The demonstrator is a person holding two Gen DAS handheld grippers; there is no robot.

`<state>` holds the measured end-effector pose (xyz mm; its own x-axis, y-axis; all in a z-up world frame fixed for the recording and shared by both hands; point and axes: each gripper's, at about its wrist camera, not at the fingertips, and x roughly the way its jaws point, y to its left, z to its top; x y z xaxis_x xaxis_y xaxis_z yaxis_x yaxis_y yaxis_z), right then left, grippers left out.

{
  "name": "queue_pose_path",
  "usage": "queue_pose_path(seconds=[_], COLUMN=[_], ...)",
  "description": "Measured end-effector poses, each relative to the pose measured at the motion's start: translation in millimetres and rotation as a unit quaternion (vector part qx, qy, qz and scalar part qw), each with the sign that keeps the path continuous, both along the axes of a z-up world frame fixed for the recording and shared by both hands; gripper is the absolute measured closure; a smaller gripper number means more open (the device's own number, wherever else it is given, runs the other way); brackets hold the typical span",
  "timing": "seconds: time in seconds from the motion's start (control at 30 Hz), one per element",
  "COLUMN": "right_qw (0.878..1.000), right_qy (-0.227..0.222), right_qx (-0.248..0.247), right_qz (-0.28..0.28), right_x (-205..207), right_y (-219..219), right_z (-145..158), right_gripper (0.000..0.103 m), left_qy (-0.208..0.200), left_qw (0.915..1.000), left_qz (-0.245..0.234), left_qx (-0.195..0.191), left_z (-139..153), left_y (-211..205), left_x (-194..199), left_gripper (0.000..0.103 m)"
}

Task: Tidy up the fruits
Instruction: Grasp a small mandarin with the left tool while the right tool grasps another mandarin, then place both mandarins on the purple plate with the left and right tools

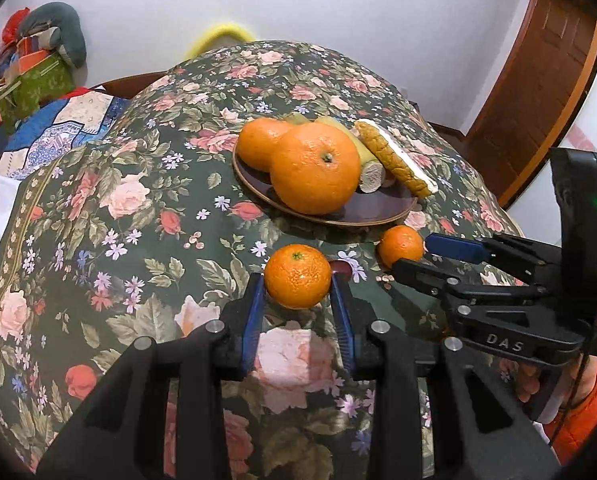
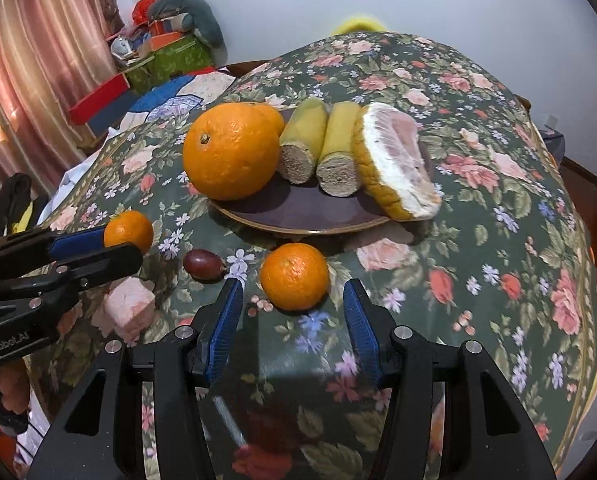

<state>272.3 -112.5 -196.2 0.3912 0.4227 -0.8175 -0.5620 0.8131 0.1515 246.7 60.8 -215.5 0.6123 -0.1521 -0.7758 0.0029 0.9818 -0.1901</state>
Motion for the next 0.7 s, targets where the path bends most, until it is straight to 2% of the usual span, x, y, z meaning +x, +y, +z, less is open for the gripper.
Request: queue_pose_path(seconds=[0.1, 0.33, 0.7], right_qw=[1.000, 1.000, 0.999], right_qy=[0.001, -0.003, -0.037], right_qx=[-0.007, -0.002, 0.027], right_qz=[0.003, 0.006, -0.019], right_x=[2, 1, 14], right_y=[4, 0, -19], right_z=[-3, 0, 29], right_gripper=[0.068, 0.070, 0.070], left_qy=[0.000, -0.005, -0.029], left_qw=[1.0000, 1.0000, 0.9993], left_qz=[-0.001, -0.003, -0.020], left_qx=[0.001, -0.003, -0.009], left_z=[-1, 2, 20], left_y=[1, -2, -19], left_x=[1, 3, 19], left_gripper=[0.070, 0.070, 0.070])
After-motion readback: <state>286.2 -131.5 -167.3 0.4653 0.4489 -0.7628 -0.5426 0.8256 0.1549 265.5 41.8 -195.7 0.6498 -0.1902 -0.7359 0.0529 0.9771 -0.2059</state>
